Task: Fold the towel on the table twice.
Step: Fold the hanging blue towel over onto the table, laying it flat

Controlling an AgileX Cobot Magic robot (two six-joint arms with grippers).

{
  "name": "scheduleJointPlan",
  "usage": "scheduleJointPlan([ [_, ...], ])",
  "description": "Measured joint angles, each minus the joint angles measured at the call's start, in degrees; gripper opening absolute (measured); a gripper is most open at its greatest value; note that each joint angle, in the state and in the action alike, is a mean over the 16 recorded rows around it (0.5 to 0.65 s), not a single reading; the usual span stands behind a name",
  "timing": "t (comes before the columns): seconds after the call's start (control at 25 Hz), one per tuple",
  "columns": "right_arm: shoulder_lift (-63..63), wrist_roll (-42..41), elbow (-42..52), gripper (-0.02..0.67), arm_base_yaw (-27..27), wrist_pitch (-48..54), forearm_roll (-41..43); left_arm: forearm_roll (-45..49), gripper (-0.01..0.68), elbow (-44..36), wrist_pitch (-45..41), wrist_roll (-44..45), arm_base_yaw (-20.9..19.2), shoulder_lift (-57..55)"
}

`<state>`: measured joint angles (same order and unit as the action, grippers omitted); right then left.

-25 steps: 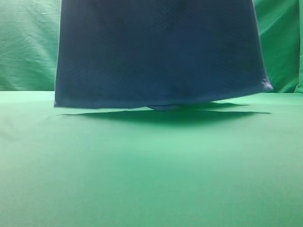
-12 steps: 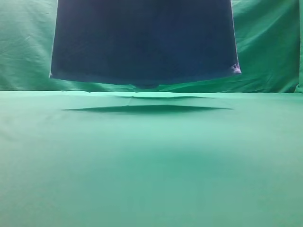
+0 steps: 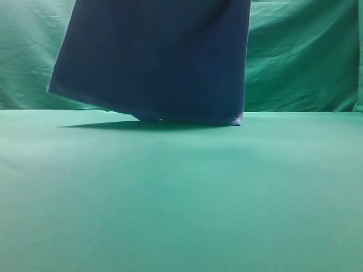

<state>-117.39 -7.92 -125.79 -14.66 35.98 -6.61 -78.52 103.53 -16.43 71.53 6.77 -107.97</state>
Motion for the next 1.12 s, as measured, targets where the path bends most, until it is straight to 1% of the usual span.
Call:
scheduleJointPlan([
  [0.44, 5.41, -3.25, 7.6, 0.0, 0.47, 12.11, -2.66, 1.29, 0.0, -18.8, -3.08, -2.13, -4.26, 10.41],
  [0.68, 10.45, -5.3, 13.92, 0.0, 0.07, 15.78, -5.19, 1.27, 0.0, -27.4, -4.75, -1.92, -5.17, 17.58],
  [0.92, 16.89, -6.22, 23.0, 0.0, -0.33, 16.97, -6.8, 1.27, 0.0, -35.22, -6.0, -1.77, -5.19, 23.81],
  [1.12, 23.6, -6.35, 34.41, 0.0, -0.38, 14.94, -8.18, 1.27, 0.0, -42.67, -6.15, -1.73, -5.19, 28.84],
])
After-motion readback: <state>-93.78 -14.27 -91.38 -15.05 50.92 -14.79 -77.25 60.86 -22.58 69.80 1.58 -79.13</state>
